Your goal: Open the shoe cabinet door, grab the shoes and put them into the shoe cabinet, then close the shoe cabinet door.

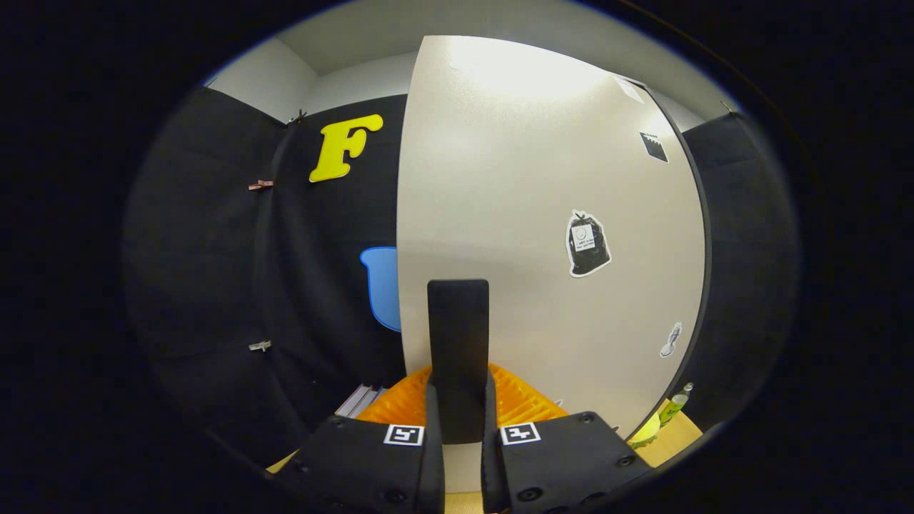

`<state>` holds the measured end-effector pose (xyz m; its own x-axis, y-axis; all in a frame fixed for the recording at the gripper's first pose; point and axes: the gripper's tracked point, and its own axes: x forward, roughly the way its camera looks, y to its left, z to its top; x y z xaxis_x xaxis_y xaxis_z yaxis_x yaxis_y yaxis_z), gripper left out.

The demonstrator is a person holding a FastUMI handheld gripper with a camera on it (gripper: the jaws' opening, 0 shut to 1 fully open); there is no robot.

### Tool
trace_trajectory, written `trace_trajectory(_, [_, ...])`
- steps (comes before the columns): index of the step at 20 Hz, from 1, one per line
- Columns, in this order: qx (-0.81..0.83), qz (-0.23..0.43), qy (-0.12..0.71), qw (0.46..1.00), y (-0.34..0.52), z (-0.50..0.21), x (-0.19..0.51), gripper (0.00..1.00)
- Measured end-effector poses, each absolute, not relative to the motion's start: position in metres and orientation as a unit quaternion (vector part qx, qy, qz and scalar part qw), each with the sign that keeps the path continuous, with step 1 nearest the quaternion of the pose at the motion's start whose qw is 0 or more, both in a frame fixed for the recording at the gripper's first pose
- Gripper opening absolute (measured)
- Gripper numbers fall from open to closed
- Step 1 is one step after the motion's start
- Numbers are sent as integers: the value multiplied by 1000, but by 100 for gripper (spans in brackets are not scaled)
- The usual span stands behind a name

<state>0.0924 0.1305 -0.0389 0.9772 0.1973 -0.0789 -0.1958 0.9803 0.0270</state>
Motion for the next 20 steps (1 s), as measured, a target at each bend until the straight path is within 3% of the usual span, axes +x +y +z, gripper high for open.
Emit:
trace_trajectory(10, [15, 141, 44, 989, 87, -28, 27, 24])
trace_trajectory(20, [12, 107, 49, 993, 9, -21, -25, 23])
